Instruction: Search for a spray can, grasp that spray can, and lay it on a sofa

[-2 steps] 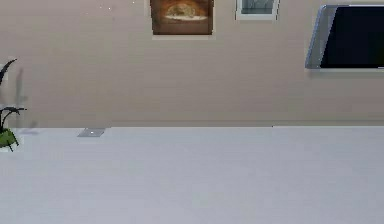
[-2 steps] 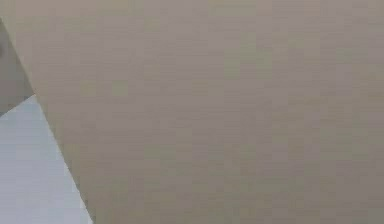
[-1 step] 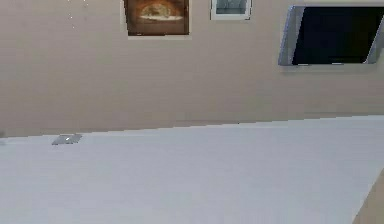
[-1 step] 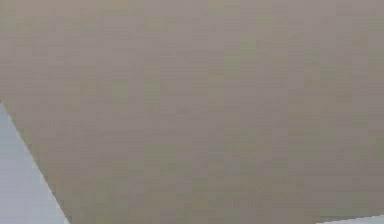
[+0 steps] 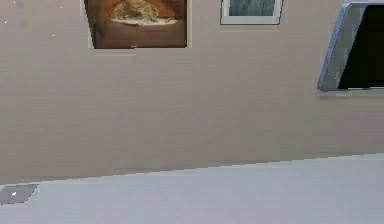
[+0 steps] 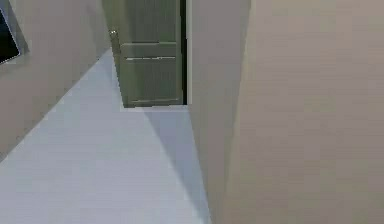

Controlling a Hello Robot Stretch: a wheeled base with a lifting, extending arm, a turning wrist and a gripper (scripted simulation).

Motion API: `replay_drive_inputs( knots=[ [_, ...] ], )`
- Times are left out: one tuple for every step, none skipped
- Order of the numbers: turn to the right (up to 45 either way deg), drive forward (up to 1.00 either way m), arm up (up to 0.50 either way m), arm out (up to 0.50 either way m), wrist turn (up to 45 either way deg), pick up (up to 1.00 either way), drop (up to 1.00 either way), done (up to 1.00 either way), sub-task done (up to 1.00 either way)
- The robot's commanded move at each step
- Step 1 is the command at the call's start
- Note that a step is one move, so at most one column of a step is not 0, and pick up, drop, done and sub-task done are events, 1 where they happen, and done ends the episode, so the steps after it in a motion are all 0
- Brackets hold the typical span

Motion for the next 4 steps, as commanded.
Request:
replay_drive_inputs(
  knots=[
    [39.0, 0.0, 0.0, 0.0, 0.0, 0.0, 0.0, 0.0, 0.0],
    [0.0, 0.45, 0.0, 0.0, 0.0, 0.0, 0.0, 0.0, 0.0],
    [18.0, 0.0, 0.0, 0.0, 0.0, 0.0, 0.0, 0.0, 0.0],
    [0.0, 1.0, 0.0, 0.0, 0.0, 0.0, 0.0, 0.0, 0.0]
  ],
)
